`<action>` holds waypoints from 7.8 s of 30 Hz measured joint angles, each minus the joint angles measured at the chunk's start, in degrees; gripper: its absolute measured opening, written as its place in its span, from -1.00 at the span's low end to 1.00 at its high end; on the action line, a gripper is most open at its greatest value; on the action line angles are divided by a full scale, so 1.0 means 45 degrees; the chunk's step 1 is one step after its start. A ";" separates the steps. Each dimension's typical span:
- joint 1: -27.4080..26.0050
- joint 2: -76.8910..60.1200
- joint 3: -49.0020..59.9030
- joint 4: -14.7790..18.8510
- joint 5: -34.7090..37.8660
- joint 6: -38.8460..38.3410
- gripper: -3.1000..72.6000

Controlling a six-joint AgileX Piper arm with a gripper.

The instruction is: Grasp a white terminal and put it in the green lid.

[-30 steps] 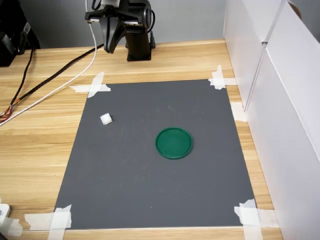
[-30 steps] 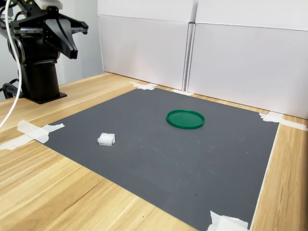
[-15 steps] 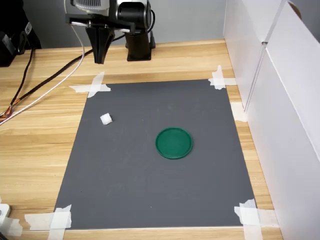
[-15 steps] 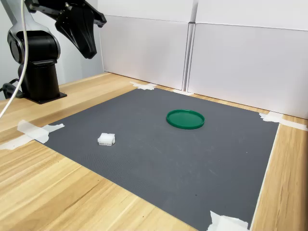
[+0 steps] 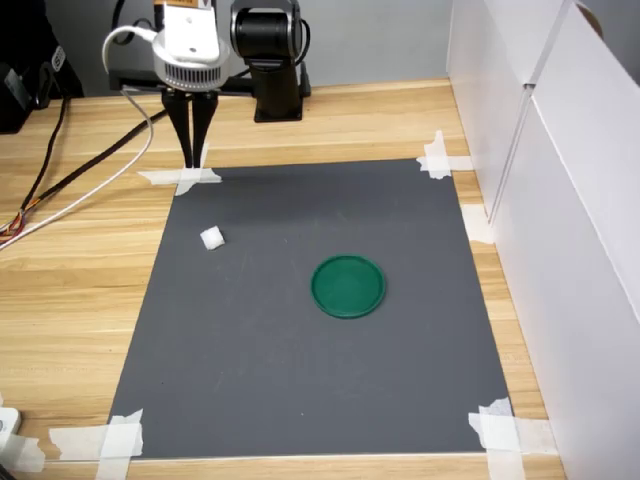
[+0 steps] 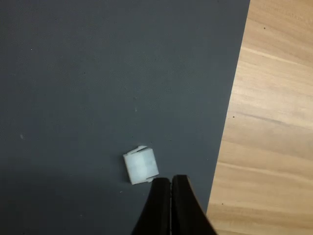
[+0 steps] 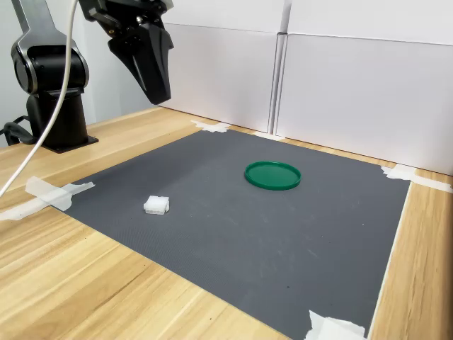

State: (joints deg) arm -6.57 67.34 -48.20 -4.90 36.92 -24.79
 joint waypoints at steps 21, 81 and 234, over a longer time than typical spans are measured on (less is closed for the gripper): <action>-0.1582 0.1981 -0.0988 0.1552 0.2534 -0.8917 -0.81; -0.1652 0.6398 -0.1113 0.1887 0.0749 -0.9330 0.13; 0.1028 0.4571 -0.2883 0.3533 0.3506 -0.9304 0.49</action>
State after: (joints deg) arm -1.94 87.91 -61.18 11.00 52.70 -66.66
